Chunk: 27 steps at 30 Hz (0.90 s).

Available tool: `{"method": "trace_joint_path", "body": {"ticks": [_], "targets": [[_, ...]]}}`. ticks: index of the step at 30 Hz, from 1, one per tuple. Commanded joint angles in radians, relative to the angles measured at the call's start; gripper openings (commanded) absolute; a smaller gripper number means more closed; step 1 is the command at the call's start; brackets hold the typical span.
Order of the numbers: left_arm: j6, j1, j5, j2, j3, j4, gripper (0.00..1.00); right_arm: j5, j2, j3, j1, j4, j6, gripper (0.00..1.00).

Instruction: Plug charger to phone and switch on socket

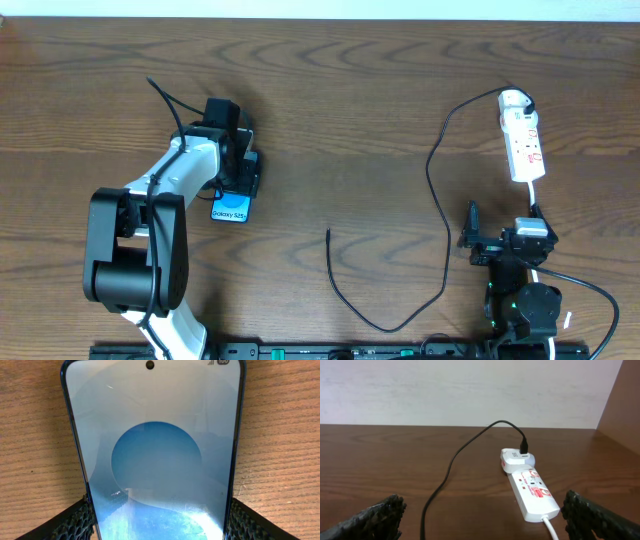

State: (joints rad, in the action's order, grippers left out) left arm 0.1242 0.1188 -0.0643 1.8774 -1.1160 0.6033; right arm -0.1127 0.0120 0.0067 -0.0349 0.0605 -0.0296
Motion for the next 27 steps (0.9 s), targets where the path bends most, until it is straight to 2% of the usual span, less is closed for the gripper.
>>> {"method": "trace_joint_path", "body": {"ticks": [1, 6, 12, 17, 27], "targets": [[0.003, 0.000, 0.047, 0.069, 0.038, 0.010, 0.35, -0.008, -0.006, -0.001, 0.005, 0.003, 0.014, 0.99], [0.003, 0.000, 0.047, 0.069, 0.037, 0.009, 0.08, -0.008, -0.006, -0.001, 0.005, 0.003, 0.014, 0.99], [0.003, 0.000, 0.046, 0.069, 0.021, 0.016, 0.07, -0.008, -0.006, -0.001, 0.005, 0.003, 0.014, 0.99], [0.002, 0.000, 0.046, 0.058, -0.035, 0.087, 0.07, -0.008, -0.006, -0.001, 0.005, 0.003, 0.014, 0.99], [-0.002, 0.000, 0.045, -0.055, -0.097, 0.140, 0.07, -0.008, -0.006, -0.001, 0.005, 0.003, 0.014, 0.99]]}}
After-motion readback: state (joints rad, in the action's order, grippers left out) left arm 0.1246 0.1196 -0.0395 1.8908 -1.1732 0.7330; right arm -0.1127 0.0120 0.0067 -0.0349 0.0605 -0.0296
